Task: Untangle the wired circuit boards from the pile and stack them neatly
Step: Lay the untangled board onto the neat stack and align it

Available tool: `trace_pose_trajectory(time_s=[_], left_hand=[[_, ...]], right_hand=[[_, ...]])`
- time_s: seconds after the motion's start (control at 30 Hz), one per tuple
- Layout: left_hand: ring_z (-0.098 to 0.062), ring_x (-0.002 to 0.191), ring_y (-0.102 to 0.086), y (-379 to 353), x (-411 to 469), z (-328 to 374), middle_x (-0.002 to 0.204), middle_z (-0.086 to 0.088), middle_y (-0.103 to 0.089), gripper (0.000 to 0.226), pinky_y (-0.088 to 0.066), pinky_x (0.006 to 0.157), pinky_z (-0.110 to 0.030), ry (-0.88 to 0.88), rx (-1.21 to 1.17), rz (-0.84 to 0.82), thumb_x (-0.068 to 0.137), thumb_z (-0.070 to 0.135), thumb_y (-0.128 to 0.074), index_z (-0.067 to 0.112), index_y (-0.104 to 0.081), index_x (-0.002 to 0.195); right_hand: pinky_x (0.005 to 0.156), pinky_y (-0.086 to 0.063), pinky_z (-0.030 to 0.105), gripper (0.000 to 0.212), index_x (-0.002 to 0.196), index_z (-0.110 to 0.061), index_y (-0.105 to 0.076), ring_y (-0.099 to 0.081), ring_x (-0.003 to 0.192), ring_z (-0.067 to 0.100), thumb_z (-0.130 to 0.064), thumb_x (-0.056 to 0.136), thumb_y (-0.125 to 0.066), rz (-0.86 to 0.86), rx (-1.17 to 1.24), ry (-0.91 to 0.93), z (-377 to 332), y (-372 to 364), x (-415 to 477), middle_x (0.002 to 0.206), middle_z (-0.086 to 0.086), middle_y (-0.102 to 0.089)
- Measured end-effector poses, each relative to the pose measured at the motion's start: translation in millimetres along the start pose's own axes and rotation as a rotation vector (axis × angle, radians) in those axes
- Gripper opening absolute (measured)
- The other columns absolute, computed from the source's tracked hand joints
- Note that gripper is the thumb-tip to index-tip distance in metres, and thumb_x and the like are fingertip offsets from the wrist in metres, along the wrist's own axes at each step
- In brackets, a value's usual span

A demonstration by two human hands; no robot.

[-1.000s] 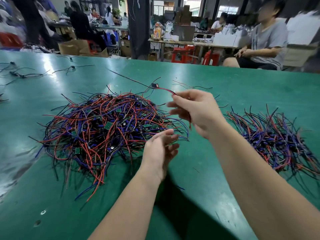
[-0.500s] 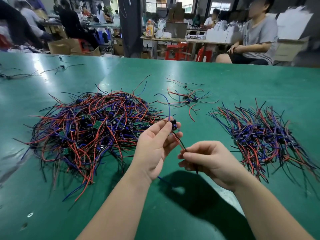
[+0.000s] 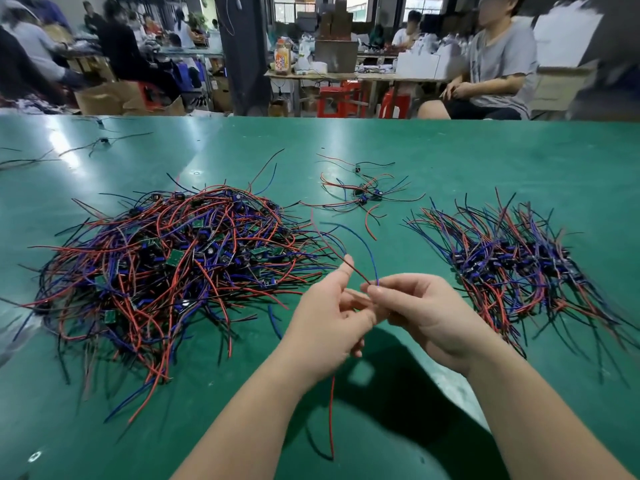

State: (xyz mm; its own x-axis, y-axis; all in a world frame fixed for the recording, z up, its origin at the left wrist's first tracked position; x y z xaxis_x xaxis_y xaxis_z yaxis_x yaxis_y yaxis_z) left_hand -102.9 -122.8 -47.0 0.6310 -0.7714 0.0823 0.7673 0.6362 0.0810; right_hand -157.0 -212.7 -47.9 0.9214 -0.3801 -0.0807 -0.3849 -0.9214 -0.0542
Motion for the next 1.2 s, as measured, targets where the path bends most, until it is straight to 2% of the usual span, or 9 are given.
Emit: trace_pose_trajectory(time_s=[0.17, 0.27, 0.33, 0.43, 0.53, 0.7, 0.87, 1.03, 1.2], left_hand=[[-0.001, 0.048, -0.04, 1, -2, 6, 0.069, 0.013, -0.064, 0.092, -0.038, 0.055, -0.009, -0.107, 0.347, 0.025, 0.08, 0.016, -0.072, 0.023, -0.015, 0.151], [-0.004, 0.047, -0.039, 5, -2, 3, 0.067, 0.011, -0.06, 0.092, -0.038, 0.05, -0.014, -0.06, 0.221, 0.053, 0.081, 0.014, -0.073, 0.022, -0.015, 0.151], [-0.006, 0.046, -0.042, 7, -1, -1, 0.07, 0.005, -0.064, 0.087, -0.041, 0.046, -0.018, 0.006, 0.064, 0.062, 0.083, 0.012, -0.072, 0.017, -0.019, 0.151], [-0.01, 0.049, -0.057, 4, -2, -2, 0.074, -0.001, -0.072, 0.051, -0.049, 0.047, -0.022, 0.095, -0.116, 0.026, 0.087, 0.008, -0.066, 0.006, -0.047, 0.135], [-0.014, 0.056, -0.066, 3, -4, -4, 0.073, -0.006, -0.072, 0.011, -0.052, 0.049, -0.022, 0.151, -0.157, 0.032, 0.09, 0.013, -0.062, 0.006, -0.069, 0.095], [-0.012, 0.045, -0.061, -3, -10, -14, 0.06, -0.008, -0.066, 0.018, -0.049, 0.043, -0.02, 0.278, -0.244, 0.034, 0.088, 0.012, -0.064, 0.002, -0.063, 0.073], [-0.009, 0.041, -0.056, -22, -16, -12, 0.054, -0.002, -0.063, 0.028, -0.045, 0.044, -0.016, 0.345, -0.296, -0.176, 0.086, 0.011, -0.062, 0.013, -0.074, 0.061], [-0.01, 0.044, -0.057, -31, -22, -9, 0.057, -0.002, -0.064, 0.013, -0.045, 0.044, -0.016, 0.338, -0.257, -0.265, 0.071, 0.02, -0.066, 0.014, -0.072, 0.061], [-0.012, 0.044, -0.057, -28, -18, -15, 0.059, -0.004, -0.064, 0.013, -0.045, 0.045, -0.018, 0.31, -0.198, -0.216, 0.069, 0.021, -0.067, 0.013, -0.072, 0.061]], right_hand=[[0.066, -0.047, 0.018, 0.006, 0.077, -0.008, -0.074, -0.062, 0.068, 0.012, -0.003, 0.078, -0.07, 0.074, -0.1, -0.003, 3, 9, 0, 0.075, 0.008, -0.072], [0.068, -0.042, 0.026, 0.016, 0.074, -0.011, -0.077, -0.056, 0.07, 0.016, -0.012, 0.085, -0.065, 0.091, -0.024, -0.027, 4, 11, 1, 0.072, 0.007, -0.068], [0.06, -0.042, 0.02, 0.013, 0.075, -0.012, -0.078, -0.054, 0.061, 0.011, -0.019, 0.076, -0.067, 0.058, 0.126, -0.047, 2, 9, 0, 0.067, 0.003, -0.064], [0.054, -0.044, 0.015, 0.013, 0.072, -0.013, -0.078, -0.058, 0.055, 0.011, -0.018, 0.065, -0.068, 0.066, 0.236, -0.047, 0, 12, -1, 0.063, 0.004, -0.065], [0.052, -0.044, 0.015, 0.01, 0.069, -0.012, -0.075, -0.057, 0.053, 0.009, -0.015, 0.06, -0.071, 0.11, 0.171, -0.024, 1, 14, 0, 0.063, 0.004, -0.067], [0.049, -0.042, 0.013, 0.015, 0.068, -0.008, -0.076, -0.053, 0.051, 0.007, -0.021, 0.064, -0.069, 0.103, 0.188, -0.022, 1, 13, 1, 0.064, 0.003, -0.065], [0.042, -0.041, 0.011, 0.012, 0.062, -0.008, -0.074, -0.051, 0.045, 0.004, -0.01, 0.067, -0.063, 0.134, 0.507, -0.031, -7, 30, 1, 0.063, 0.003, -0.064], [0.042, -0.044, 0.007, 0.006, 0.072, -0.012, -0.068, -0.059, 0.047, 0.001, -0.011, 0.066, -0.065, 0.337, 0.774, 0.028, -14, 68, 0, 0.065, 0.002, -0.068], [0.047, -0.047, 0.011, 0.009, 0.082, -0.012, -0.066, -0.062, 0.051, 0.003, -0.004, 0.084, -0.063, 0.542, 0.532, 0.135, -18, 105, -7, 0.064, 0.002, -0.071]])
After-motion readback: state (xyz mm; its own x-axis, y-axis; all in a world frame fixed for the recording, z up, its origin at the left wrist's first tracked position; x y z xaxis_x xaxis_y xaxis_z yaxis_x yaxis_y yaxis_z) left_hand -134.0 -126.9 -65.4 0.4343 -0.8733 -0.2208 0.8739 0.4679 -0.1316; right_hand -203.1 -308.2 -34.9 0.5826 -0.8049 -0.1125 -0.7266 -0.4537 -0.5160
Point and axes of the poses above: each hand's wrist, its own x-axis towards the middle knuckle, its own y-axis out of the back of the hand, z = x × y, the point moved 9 cm from there along x, towards the middle knuckle
